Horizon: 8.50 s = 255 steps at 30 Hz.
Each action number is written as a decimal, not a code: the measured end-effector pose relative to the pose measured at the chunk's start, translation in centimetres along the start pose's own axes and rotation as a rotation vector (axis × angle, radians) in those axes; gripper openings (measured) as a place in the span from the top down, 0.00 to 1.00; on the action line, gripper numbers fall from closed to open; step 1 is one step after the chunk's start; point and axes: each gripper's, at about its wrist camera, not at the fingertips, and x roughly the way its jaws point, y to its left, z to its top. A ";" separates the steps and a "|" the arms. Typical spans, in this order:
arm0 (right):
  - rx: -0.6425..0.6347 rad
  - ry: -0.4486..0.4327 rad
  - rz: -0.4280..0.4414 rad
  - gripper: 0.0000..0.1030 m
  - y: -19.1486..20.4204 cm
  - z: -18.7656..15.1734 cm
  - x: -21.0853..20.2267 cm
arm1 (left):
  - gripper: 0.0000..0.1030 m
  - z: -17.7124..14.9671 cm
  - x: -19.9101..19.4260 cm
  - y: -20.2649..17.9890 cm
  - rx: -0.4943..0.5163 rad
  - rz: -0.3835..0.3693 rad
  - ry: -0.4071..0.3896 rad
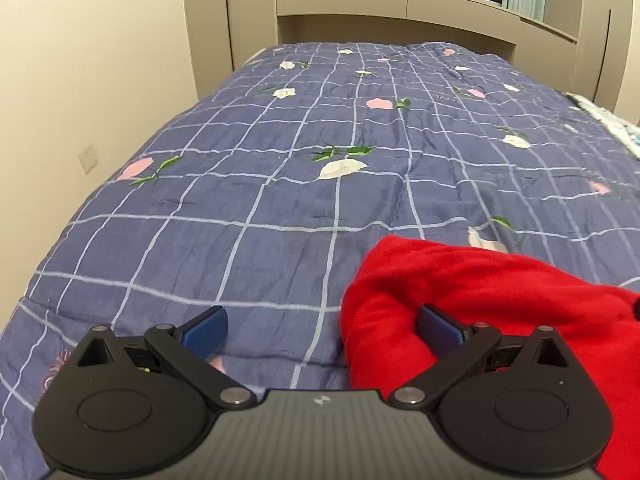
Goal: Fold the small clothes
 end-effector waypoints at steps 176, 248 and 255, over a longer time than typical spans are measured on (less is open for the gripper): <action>0.074 -0.008 0.310 0.76 2.4 -0.4 -6.8 | 0.70 -1.1 -6.3 0.7 -0.120 -0.280 0.081; -0.149 -0.225 0.219 0.01 12.9 -3.6 -22.3 | 0.01 -10.0 -21.9 6.8 -0.060 -0.048 -0.205; -0.146 -0.230 0.218 0.01 12.8 -3.7 -22.4 | 0.01 -10.3 -22.0 6.9 -0.062 -0.049 -0.198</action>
